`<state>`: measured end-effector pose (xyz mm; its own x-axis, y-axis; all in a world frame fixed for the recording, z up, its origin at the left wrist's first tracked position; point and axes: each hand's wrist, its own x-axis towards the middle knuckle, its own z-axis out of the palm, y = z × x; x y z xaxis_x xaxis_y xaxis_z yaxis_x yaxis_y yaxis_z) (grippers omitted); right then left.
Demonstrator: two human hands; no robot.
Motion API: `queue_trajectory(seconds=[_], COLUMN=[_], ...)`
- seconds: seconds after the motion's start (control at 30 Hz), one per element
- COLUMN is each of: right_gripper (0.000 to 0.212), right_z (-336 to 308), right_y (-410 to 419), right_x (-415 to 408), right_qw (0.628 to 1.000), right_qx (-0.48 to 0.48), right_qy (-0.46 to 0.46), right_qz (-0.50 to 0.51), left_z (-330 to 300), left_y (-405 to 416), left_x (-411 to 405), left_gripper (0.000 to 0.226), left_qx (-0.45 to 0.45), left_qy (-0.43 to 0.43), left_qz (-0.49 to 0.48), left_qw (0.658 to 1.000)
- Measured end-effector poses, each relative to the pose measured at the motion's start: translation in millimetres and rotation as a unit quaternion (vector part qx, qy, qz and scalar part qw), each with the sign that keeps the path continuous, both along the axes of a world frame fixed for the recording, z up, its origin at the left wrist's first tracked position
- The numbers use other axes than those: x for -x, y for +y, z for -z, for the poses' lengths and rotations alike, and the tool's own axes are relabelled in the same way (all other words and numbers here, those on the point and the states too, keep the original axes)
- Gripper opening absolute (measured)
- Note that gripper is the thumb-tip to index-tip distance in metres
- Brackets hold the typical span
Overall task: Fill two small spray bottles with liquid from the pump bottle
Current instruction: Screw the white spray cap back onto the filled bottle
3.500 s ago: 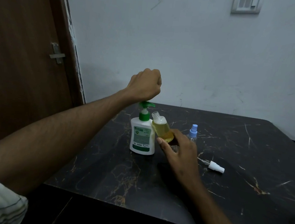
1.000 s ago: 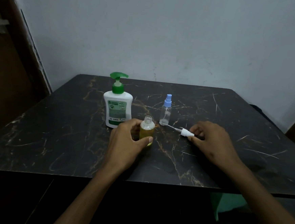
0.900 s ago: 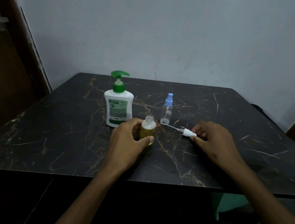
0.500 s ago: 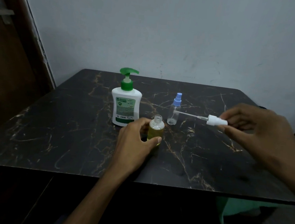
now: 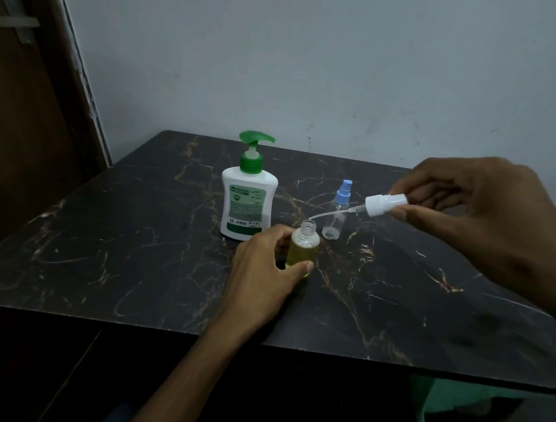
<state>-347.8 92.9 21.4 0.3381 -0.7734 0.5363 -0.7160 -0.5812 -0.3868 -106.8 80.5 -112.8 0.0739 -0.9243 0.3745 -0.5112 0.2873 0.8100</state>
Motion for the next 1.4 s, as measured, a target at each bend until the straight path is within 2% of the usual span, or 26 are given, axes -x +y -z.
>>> queue_trajectory(seconds=[0.23,0.37,0.57,0.77,1.0,1.27,1.4], right_gripper=[0.020,0.014,0.017,0.019,0.018,0.006,0.019], right_z=[-10,-11,-8,-6,-8,-9,-8], right_y=[-4,-17,-39,-45,-48,-51,-54], right_x=[-13,-32,-68,-82,-84,-90,-93], right_qw=[0.998,0.994,0.976,0.962,0.953,0.947,0.946], right_qx=[-0.013,-0.006,-0.013,-0.027,-0.025,-0.030,-0.028], right_qy=[0.065,0.109,0.216,0.266,0.296,0.315,0.321], right_qz=[0.001,-0.010,-0.033,-0.059,-0.057,-0.050,-0.043], left_z=[0,0,1,2,3,3,3], left_y=[-1,-1,-1,-1,-1,-2,-2], left_x=[-1,0,1,0,0,1,1], left_gripper=[0.040,0.040,0.038,0.036,0.037,0.038,0.037], left_qx=[0.004,-0.002,0.007,0.006,0.007,0.008,0.008], left_qy=[0.000,0.004,0.014,0.024,0.027,0.030,0.034], left_qz=[-0.001,0.003,0.002,0.007,0.009,0.011,0.010], left_qw=[1.000,1.000,1.000,1.000,1.000,0.999,0.999])
